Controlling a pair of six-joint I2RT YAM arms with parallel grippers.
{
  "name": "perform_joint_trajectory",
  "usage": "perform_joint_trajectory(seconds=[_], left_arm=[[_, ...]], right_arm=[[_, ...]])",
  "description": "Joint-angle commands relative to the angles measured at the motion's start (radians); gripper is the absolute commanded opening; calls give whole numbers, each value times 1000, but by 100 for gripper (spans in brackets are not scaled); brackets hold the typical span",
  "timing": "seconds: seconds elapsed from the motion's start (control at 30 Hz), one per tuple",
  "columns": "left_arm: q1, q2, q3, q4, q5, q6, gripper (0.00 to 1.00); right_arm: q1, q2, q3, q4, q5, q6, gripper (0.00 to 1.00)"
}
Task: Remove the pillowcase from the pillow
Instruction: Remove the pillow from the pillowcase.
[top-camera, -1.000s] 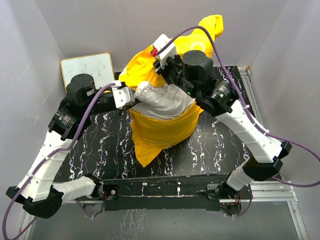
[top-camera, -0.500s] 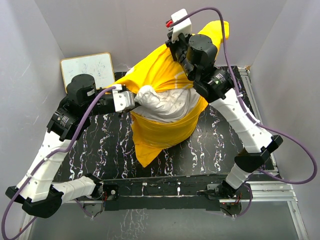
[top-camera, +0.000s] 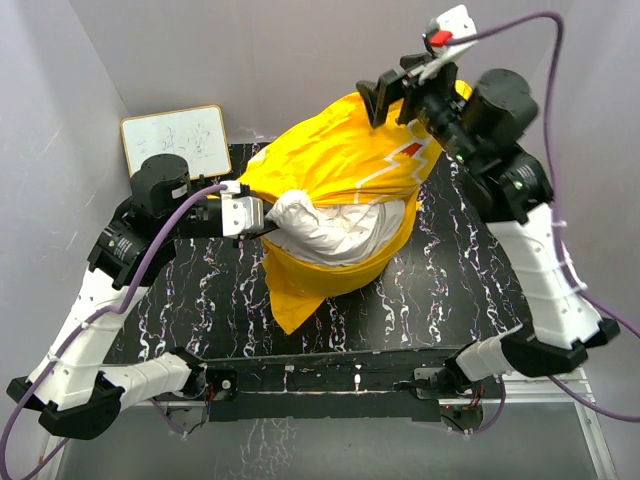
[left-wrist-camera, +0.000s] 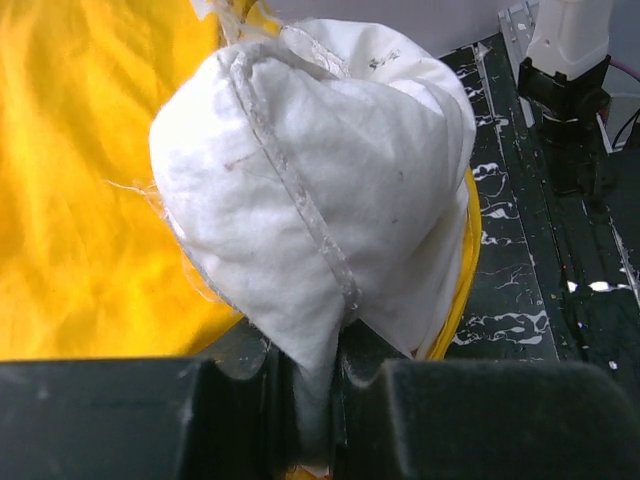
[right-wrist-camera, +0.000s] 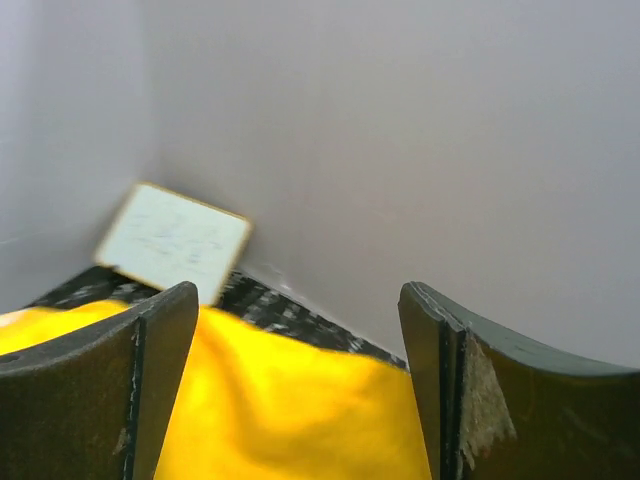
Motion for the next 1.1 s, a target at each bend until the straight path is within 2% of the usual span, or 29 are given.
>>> perform_joint_trajectory(seconds=[0.0,0.2,0.33,0.53,0.7,0.9,1.07], left_arm=[[1,-11,6,-48,14,5,0],[0,-2,9,-30,4,1,0],[0,0,4,-22,2,-3,0],[0,0,20,-33,2,-7,0],[-1,-7,23,-56,3,6,0],[-1,-6,17,-58,5,25,0],[0,6,25,-34,13,-5,0]], right_arm=[[85,-106,-33,-18,-373,-14,86],[359,-191,-202,-80,-202,-175,87],[479,-158,-207,-170,-67,-248,87],[487,-101,-205,-227,56,-301,79],[486,-128,-213,-240,100,-294,61],[485,-235,-267,-247,88,-285,63],[485,-163,-221,-358,63,-306,66]])
